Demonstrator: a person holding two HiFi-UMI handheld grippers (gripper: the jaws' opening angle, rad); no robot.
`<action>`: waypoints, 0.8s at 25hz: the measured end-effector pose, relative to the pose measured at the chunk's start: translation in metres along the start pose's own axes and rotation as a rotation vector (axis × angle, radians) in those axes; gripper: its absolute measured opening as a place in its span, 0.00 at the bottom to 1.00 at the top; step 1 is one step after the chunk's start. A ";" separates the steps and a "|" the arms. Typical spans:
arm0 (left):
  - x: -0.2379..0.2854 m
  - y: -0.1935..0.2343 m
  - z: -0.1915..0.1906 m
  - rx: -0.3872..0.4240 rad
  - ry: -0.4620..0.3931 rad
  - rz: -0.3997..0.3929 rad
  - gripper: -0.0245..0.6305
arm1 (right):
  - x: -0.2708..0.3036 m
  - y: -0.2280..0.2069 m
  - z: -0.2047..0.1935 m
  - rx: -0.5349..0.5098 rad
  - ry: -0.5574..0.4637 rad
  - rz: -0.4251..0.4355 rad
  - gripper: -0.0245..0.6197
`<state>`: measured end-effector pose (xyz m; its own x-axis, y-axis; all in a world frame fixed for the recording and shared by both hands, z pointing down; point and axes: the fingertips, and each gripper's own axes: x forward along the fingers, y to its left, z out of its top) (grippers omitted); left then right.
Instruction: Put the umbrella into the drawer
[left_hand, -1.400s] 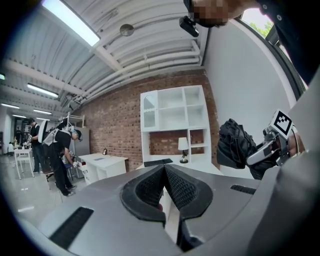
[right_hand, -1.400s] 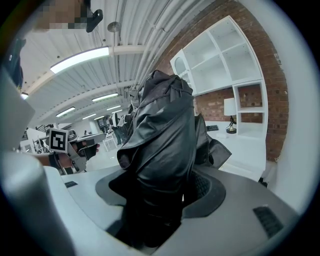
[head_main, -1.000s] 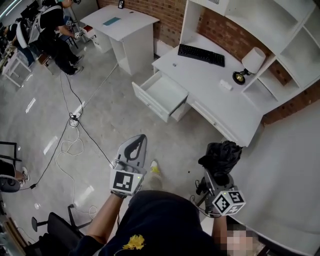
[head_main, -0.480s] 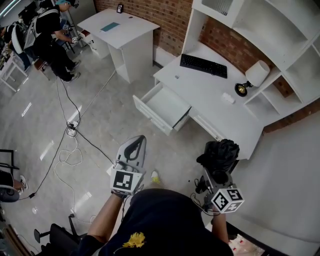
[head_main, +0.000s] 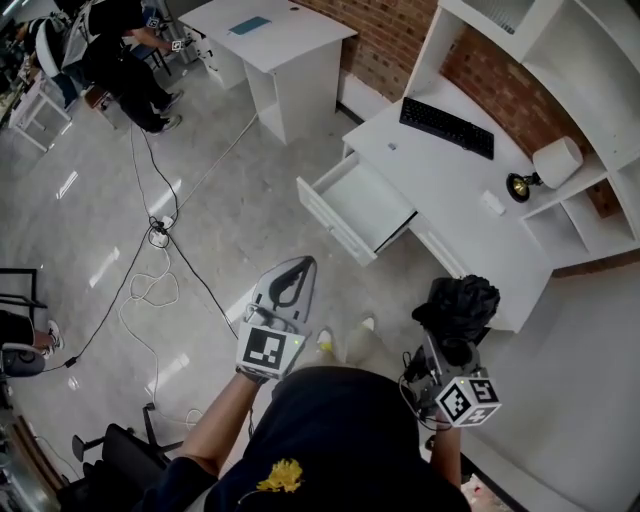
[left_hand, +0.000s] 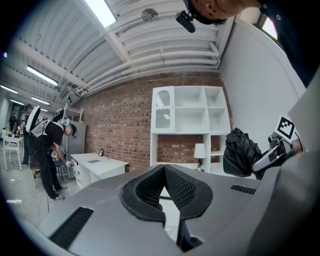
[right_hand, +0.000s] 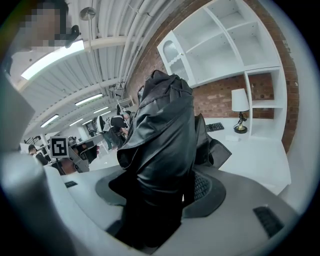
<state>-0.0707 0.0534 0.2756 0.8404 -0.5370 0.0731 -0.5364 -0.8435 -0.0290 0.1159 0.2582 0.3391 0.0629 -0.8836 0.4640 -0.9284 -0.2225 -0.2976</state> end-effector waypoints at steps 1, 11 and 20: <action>0.003 0.004 -0.002 -0.008 0.005 0.004 0.06 | 0.006 0.001 0.002 -0.002 0.004 0.006 0.44; 0.042 0.050 0.002 -0.010 -0.011 0.084 0.06 | 0.084 -0.001 0.037 -0.038 0.018 0.097 0.44; 0.103 0.092 0.007 -0.047 0.007 0.176 0.06 | 0.181 -0.010 0.091 -0.068 0.060 0.218 0.44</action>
<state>-0.0330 -0.0796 0.2734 0.7330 -0.6757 0.0784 -0.6781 -0.7350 0.0046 0.1702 0.0634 0.3500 -0.1619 -0.8813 0.4440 -0.9404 0.0014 -0.3402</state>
